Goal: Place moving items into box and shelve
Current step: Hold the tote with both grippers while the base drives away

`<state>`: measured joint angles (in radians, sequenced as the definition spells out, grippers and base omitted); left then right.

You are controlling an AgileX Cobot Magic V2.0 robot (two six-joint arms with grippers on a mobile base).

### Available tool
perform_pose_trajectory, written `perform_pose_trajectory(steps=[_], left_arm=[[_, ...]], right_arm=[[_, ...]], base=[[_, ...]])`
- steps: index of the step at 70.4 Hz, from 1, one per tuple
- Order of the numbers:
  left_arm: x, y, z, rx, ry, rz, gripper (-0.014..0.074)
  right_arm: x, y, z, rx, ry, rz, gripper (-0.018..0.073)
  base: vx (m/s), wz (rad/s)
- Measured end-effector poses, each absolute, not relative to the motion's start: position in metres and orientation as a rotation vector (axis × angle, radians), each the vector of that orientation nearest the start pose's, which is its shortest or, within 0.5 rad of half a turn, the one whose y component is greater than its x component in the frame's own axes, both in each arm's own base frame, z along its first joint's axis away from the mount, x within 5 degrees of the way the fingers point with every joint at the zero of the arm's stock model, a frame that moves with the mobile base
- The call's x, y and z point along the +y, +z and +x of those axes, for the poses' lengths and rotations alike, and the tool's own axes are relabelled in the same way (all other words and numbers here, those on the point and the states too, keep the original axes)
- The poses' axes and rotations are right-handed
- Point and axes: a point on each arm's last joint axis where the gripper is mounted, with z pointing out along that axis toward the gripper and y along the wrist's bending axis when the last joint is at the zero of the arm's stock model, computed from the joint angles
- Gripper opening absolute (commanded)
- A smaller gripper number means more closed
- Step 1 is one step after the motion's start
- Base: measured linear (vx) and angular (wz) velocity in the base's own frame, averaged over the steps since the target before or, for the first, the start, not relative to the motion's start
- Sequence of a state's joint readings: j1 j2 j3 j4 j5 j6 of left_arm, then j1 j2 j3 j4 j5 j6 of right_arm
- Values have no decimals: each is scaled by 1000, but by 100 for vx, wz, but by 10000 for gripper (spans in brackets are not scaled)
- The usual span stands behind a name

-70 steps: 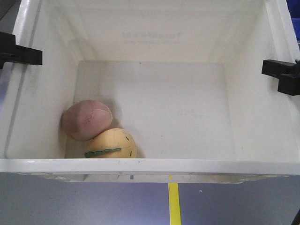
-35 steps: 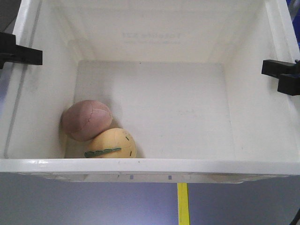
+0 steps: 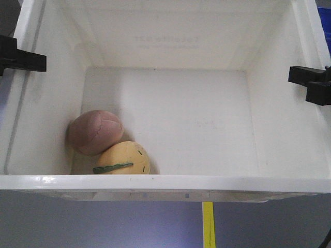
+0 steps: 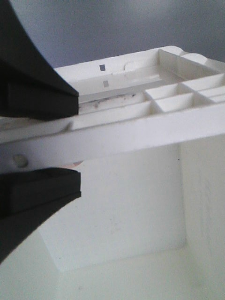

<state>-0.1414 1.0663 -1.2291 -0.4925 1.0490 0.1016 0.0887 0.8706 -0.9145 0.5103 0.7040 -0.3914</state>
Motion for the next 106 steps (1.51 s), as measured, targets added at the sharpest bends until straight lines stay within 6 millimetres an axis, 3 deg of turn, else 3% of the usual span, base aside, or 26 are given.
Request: perform_pose_trajectory(steps=[106], left_arm=[[-65,416,189,2309,-642,196,-6]], right_arm=[[44,376,166,2054,395,-276,-4]], base=[[55,-3]])
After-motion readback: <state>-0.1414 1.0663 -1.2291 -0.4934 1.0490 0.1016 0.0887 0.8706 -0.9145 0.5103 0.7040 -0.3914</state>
